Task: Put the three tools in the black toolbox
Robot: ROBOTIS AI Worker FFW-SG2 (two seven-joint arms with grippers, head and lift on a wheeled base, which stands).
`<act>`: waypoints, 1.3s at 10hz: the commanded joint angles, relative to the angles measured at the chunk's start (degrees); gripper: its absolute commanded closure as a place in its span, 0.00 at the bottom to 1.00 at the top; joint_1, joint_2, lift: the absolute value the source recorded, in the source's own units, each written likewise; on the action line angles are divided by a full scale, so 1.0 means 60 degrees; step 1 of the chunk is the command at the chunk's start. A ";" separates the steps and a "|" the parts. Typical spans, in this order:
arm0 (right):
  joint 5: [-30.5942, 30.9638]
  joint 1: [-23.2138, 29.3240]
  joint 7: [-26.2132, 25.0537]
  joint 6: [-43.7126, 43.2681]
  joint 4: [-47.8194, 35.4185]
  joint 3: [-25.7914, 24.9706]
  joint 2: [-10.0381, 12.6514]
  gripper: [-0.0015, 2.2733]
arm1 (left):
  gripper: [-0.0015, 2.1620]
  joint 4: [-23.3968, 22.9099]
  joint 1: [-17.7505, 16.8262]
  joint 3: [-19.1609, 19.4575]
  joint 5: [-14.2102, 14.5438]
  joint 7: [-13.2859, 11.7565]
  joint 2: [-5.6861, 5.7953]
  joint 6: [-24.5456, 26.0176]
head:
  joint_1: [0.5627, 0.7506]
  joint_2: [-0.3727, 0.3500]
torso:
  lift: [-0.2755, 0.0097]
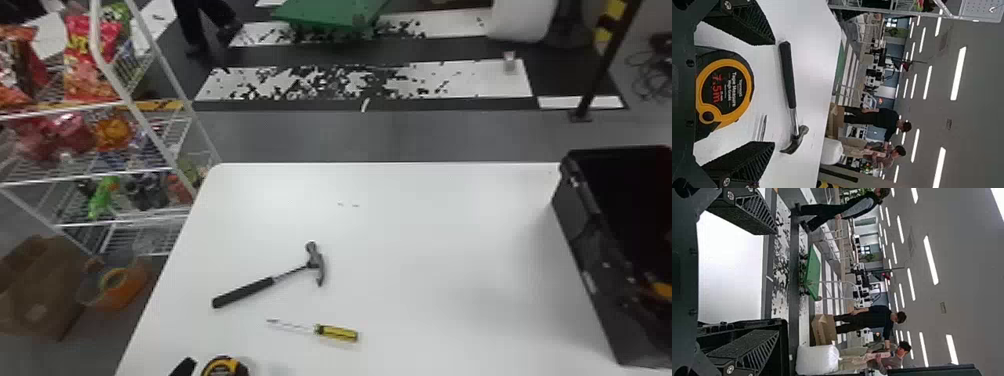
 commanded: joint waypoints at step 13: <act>-0.0084 0.0098 0.0129 -0.0029 -0.0114 -0.0047 0.0027 0.05 | 0.04 0.2122 -0.1105 0.0057 -0.0440 -0.0049 -0.0025 -0.1377 | 0.70 0.78 | 0.77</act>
